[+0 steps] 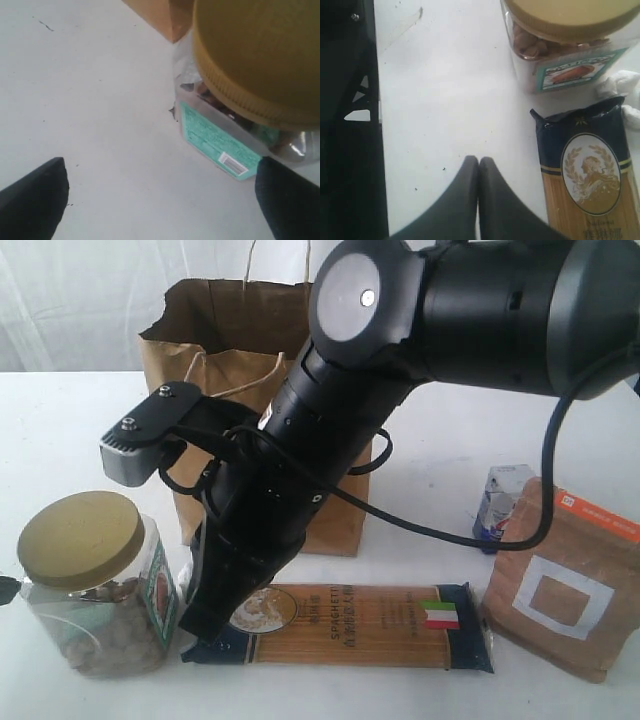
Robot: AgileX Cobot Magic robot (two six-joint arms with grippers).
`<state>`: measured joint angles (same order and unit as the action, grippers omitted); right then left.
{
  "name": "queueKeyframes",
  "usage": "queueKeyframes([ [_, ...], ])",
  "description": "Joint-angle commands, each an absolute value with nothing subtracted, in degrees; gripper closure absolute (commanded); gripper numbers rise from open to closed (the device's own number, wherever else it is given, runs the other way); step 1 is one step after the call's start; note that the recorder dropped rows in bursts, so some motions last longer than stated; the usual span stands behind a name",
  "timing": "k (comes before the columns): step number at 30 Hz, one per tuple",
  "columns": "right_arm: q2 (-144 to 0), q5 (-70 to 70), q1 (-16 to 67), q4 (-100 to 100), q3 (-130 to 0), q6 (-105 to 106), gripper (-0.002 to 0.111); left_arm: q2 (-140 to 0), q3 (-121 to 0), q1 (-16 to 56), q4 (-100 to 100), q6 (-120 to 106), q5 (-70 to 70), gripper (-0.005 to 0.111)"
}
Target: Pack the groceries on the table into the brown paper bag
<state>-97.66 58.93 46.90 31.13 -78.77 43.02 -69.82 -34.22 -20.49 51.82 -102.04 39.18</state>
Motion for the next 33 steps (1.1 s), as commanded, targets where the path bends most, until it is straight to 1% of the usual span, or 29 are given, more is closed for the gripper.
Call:
queueKeyframes([
  [1, -97.51, 57.43, 46.88, 31.03, -78.57, 43.64, 0.108, -69.36, -33.72, -20.4, 51.62, -103.1, 47.45, 0.002],
  [5, -97.51, 57.31, 46.88, 31.03, -78.57, 43.04, 0.108, -69.36, -33.72, -20.4, 43.56, -104.13, 52.88, 0.002],
  [7, -97.51, 57.31, 46.88, 31.03, -78.57, 43.04, 0.108, -69.36, -33.72, -20.4, 43.44, -106.66, 53.26, 0.002],
  [12, -97.51, 56.76, 46.88, 31.03, -78.57, 43.43, 0.108, -69.48, -33.72, -20.4, 50.27, -111.14, 54.47, 0.002],
  [17, -97.51, 56.51, 46.88, 31.03, -78.57, 43.53, 0.108, -73.64, -31.26, -17.74, 59.43, -121.05, 51.84, 0.002],
  [26, -97.51, 56.5, 46.88, 31.14, -78.57, 43.53, 0.108, -79.06, -30.85, -16.94, 59.8, -121.05, 43.92, 0.002],
  [33, -98.38, 56.5, 46.88, 31.5, -78.57, 43.53, 0.108, -83.49, -30.85, -16.45, 69.04, -121.05, 45.71, 0.002],
])
